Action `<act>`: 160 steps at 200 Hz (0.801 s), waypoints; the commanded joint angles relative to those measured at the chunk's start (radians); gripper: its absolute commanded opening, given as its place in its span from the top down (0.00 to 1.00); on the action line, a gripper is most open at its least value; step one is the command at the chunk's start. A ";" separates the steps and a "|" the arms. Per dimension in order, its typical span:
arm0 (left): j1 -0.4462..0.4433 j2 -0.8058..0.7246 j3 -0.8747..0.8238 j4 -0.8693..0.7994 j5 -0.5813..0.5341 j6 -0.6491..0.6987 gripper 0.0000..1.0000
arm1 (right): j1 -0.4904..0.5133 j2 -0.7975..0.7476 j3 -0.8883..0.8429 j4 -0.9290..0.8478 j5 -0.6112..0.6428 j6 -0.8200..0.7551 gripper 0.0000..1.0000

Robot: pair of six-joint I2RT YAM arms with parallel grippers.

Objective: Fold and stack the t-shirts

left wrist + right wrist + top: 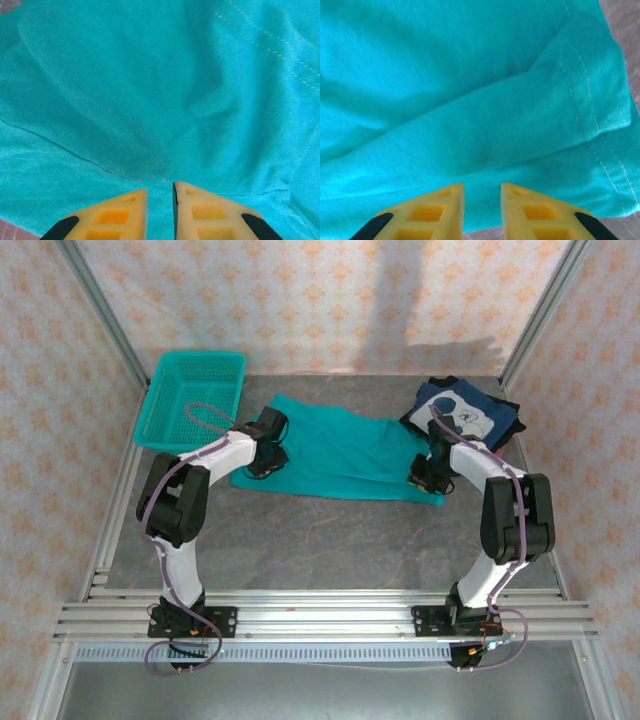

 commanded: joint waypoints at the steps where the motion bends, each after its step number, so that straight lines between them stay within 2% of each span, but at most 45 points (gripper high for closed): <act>1: -0.015 -0.048 -0.023 -0.003 -0.037 0.014 0.80 | 0.003 0.043 0.035 0.011 0.035 0.002 0.74; 70: -0.027 -0.069 -0.050 -0.002 -0.038 0.020 0.80 | 0.003 0.105 0.095 0.008 0.043 -0.009 0.73; 119: -0.045 -0.073 -0.045 -0.016 -0.040 0.043 0.81 | 0.003 0.144 0.138 0.015 0.051 -0.004 0.81; 139: -0.053 -0.079 -0.045 -0.022 -0.040 0.044 0.81 | 0.003 0.152 0.160 0.001 0.047 -0.009 0.80; 160: -0.074 -0.085 -0.034 -0.026 -0.031 0.053 0.81 | 0.003 0.134 0.163 -0.014 0.042 -0.028 0.75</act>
